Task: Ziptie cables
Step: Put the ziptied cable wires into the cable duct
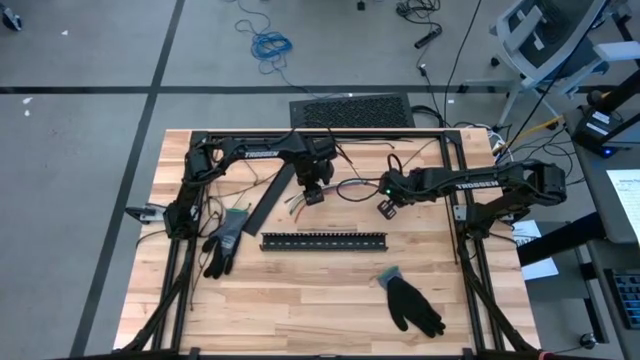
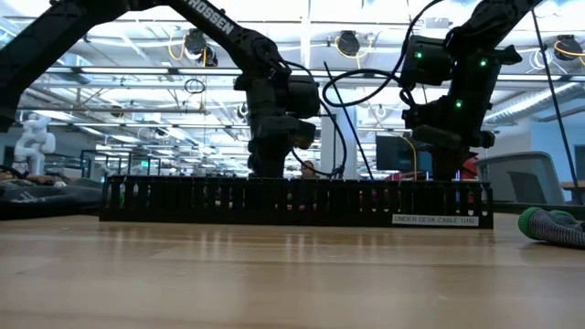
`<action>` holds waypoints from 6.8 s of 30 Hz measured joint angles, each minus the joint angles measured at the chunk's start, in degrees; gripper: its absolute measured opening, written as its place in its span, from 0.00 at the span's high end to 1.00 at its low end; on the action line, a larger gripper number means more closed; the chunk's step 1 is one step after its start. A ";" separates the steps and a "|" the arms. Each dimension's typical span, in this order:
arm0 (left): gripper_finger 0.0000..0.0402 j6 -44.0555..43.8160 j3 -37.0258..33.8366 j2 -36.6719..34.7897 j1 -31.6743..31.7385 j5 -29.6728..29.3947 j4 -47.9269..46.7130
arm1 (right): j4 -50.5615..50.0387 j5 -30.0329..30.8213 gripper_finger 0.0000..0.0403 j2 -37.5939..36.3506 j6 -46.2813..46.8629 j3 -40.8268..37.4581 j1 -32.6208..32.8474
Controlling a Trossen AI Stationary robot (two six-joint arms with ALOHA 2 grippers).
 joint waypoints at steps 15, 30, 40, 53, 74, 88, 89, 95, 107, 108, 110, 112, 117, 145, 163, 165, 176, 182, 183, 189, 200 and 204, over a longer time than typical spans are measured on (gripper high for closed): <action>0.60 -7.55 0.25 5.36 -3.94 -9.88 6.43 | 2.07 -0.44 1.00 -0.04 -2.61 0.02 -0.28; 0.60 -7.18 0.24 7.90 -3.12 -11.04 5.29 | 1.42 -3.31 1.00 -0.04 -2.62 0.02 -0.37; 0.60 -2.86 0.11 7.91 -2.48 -7.91 5.09 | 0.88 -4.15 1.00 -0.04 -2.65 0.02 -0.39; 0.60 -2.93 -0.04 7.93 -2.38 -3.08 5.66 | 0.80 -7.90 1.00 -0.04 -4.41 0.02 -0.87; 0.60 1.65 8.24 8.57 -3.74 -6.87 -0.87 | 1.21 -10.84 1.00 -0.04 -5.55 0.02 -5.17; 0.60 3.39 17.40 8.29 -1.51 -13.92 -3.49 | 2.76 -10.77 1.00 -0.04 -7.09 0.02 -5.55; 0.60 3.15 16.74 8.28 -0.91 -13.13 -2.93 | 2.76 -10.77 1.00 -0.04 -7.10 0.02 -5.55; 0.60 1.61 13.50 8.28 1.07 -5.43 1.13 | 3.13 -10.73 1.00 -0.04 -7.34 0.02 -5.55; 0.60 0.50 12.00 8.28 0.34 -2.34 4.80 | 3.18 -10.73 1.00 -0.04 -8.43 0.02 -5.55; 0.60 0.52 12.00 8.28 0.41 -2.34 4.80 | 3.18 -10.73 1.00 -0.04 -8.49 0.02 -5.55; 0.60 0.73 12.00 8.52 0.48 -2.53 5.12 | 3.18 -10.73 1.00 -0.04 -8.59 0.02 -5.55; 0.60 1.73 12.00 8.90 0.41 -3.85 5.08 | 3.18 -10.74 1.00 -0.04 -8.58 0.02 -5.55; 0.60 3.22 11.96 9.56 0.42 -6.07 4.77 | 3.20 -10.78 1.00 -0.04 -8.48 0.02 -5.55; 0.60 2.93 15.12 12.02 -4.15 -16.54 8.79 | 4.42 -10.62 1.00 -0.04 -8.40 0.02 -5.55; 0.60 3.01 19.25 8.44 0.19 -14.43 -2.30 | 5.05 -10.82 1.00 -0.04 -9.45 0.00 -5.55; 0.60 2.62 18.73 8.62 1.09 -10.61 -2.52 | 5.06 -10.82 1.00 -0.04 -9.49 0.00 -5.55; 0.60 2.05 14.82 10.74 0.15 -6.10 -0.23 | 5.40 -10.75 1.00 -0.04 -10.34 0.00 -5.55; 0.60 1.96 14.84 10.93 0.11 -9.68 2.34 | 5.41 -10.73 1.00 -0.04 -10.34 0.00 -5.55; 0.60 1.67 14.84 10.93 0.02 -9.71 2.52 | 5.41 -10.74 1.00 -0.04 -10.34 0.00 -5.55; 0.60 0.72 15.42 10.90 -0.64 -8.81 -1.45 | 5.41 -10.75 1.00 -0.04 -10.34 0.00 -5.57; 0.60 -1.43 14.81 -5.91 2.40 1.59 -2.85 | 5.56 -10.75 0.99 -0.04 -10.07 0.00 -5.55; 0.60 2.08 14.47 -8.96 2.30 -5.33 0.04 | 5.61 -10.43 0.99 -0.04 -10.09 0.00 -5.55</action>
